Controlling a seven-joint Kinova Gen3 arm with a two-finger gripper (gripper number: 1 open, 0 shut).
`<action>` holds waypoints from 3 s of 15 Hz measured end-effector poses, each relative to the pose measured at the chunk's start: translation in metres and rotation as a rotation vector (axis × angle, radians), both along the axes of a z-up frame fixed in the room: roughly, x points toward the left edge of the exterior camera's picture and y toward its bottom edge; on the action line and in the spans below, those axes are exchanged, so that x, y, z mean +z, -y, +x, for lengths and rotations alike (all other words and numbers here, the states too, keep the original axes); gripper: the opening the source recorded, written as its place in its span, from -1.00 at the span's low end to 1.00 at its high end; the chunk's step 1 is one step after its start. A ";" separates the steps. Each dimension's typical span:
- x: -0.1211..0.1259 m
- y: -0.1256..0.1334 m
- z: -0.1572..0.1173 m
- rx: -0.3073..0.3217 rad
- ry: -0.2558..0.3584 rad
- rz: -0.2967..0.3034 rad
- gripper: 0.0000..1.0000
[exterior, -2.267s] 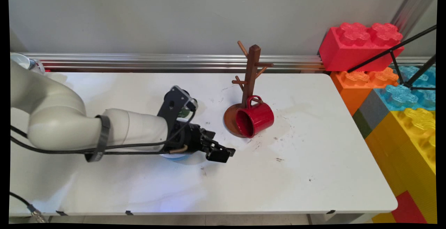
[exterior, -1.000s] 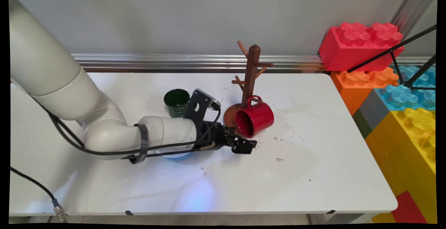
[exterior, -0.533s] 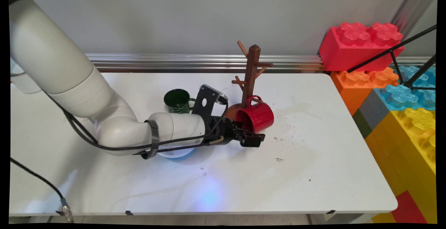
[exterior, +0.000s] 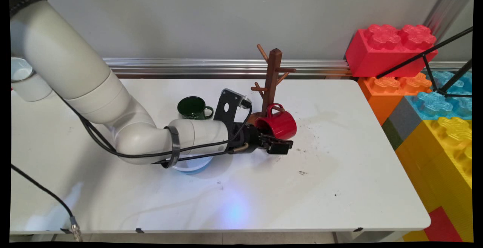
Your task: Pick up the red mug from the rack, then place the picked object on the table
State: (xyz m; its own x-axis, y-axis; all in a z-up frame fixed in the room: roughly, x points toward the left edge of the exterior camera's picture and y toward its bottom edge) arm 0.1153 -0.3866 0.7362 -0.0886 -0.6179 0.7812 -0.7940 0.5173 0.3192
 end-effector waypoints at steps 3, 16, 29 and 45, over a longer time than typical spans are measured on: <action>0.000 0.002 -0.001 0.001 -0.005 0.004 1.00; 0.004 0.003 0.009 0.010 -0.001 0.008 -1.00; 0.028 -0.014 0.005 -0.019 -0.063 0.020 -1.00; 0.096 -0.050 -0.009 -0.079 -0.070 0.079 -1.00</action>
State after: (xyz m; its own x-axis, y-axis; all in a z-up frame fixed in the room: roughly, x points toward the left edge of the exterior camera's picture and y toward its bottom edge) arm 0.1065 -0.3362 0.8320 -0.0859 -0.6713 0.7362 -0.7262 0.5481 0.4150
